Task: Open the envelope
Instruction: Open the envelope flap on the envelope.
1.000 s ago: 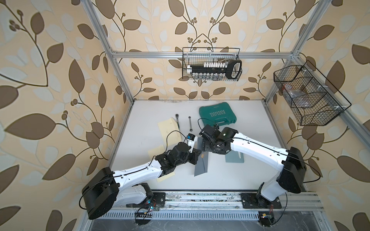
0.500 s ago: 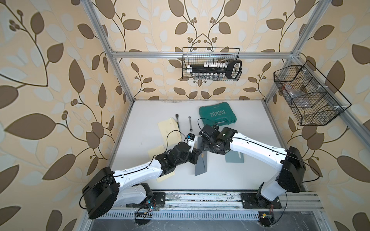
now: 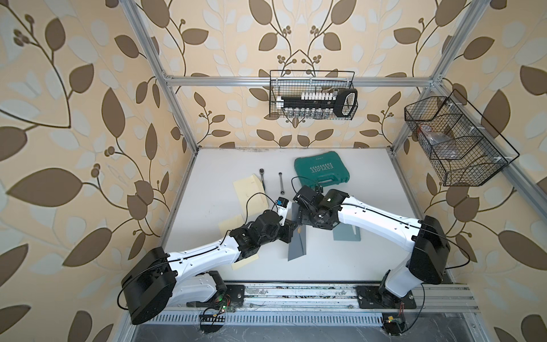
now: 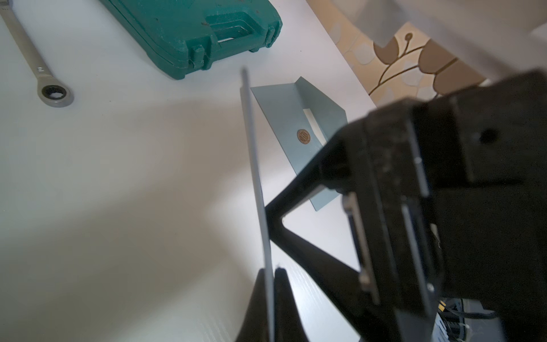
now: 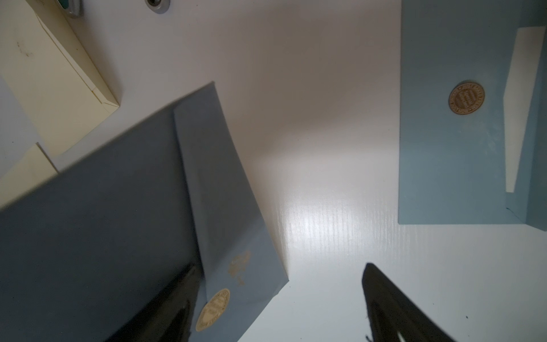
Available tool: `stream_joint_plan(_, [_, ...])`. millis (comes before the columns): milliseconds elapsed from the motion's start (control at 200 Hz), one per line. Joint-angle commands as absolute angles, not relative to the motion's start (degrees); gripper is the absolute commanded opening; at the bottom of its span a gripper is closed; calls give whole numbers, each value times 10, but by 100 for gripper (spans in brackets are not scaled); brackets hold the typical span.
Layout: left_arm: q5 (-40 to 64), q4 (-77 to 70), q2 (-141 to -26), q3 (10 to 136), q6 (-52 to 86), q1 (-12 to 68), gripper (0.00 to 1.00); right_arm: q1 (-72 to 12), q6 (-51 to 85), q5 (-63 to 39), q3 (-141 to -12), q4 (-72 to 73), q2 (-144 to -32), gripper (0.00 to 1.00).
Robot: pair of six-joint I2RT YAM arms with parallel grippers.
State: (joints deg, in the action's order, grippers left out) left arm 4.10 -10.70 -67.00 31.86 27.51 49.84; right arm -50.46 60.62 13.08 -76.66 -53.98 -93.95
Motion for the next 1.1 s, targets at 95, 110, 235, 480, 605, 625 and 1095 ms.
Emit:
stream_joint_plan(95, [48, -130, -650, 337, 270, 501, 0, -503, 606, 136, -763, -554, -957, 86])
stream_joint_plan(110, [48, -130, -649, 337, 270, 501, 0, -503, 606, 138, -763, -556, -957, 86])
stream_joint_plan(235, [47, -129, -649, 338, 269, 501, 0, -503, 606, 146, -768, -570, -958, 86])
stream_joint_plan(480, [44, -127, -650, 338, 270, 501, 0, -503, 603, 151, -772, -582, -958, 84])
stream_joint_plan(605, [40, -123, -650, 338, 270, 501, 0, -503, 604, 154, -772, -584, -956, 84])
stream_joint_plan(625, [39, -123, -649, 338, 269, 501, 0, -503, 603, 153, -771, -584, -956, 84])
stream_joint_plan(1095, [32, -119, -649, 337, 272, 501, 0, -503, 604, 154, -764, -583, -953, 82])
